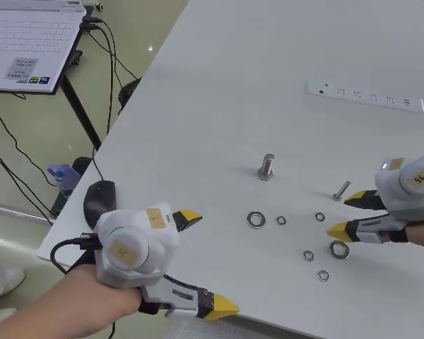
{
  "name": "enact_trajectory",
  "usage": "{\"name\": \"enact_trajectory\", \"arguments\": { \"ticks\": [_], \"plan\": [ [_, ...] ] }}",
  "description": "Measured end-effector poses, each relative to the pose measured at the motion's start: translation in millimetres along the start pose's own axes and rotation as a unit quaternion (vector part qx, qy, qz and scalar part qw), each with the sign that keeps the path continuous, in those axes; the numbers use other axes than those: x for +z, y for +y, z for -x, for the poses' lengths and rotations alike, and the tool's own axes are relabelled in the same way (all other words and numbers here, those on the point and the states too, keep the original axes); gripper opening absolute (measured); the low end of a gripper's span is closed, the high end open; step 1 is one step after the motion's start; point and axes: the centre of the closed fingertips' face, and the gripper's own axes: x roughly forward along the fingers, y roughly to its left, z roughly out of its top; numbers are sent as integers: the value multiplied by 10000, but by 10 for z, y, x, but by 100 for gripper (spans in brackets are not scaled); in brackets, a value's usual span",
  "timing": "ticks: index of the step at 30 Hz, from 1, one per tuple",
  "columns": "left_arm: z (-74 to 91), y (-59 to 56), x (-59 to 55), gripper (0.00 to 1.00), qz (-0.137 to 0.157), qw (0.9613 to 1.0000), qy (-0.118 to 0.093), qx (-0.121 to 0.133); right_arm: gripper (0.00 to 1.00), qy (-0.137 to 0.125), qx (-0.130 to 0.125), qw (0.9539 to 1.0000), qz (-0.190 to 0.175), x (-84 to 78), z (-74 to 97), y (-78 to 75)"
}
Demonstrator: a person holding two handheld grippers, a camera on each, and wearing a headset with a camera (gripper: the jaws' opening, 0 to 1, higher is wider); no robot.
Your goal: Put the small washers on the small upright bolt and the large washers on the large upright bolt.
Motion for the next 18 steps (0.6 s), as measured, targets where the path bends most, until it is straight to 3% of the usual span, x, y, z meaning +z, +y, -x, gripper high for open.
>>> {"name": "enact_trajectory", "arguments": {
  "ticks": [18],
  "plan": [
    [-36, -10, -26, 97, 25, 9999, -50, -107, 34, 773, 135, 9960, 424, -73, -318, -52]
  ]
}}
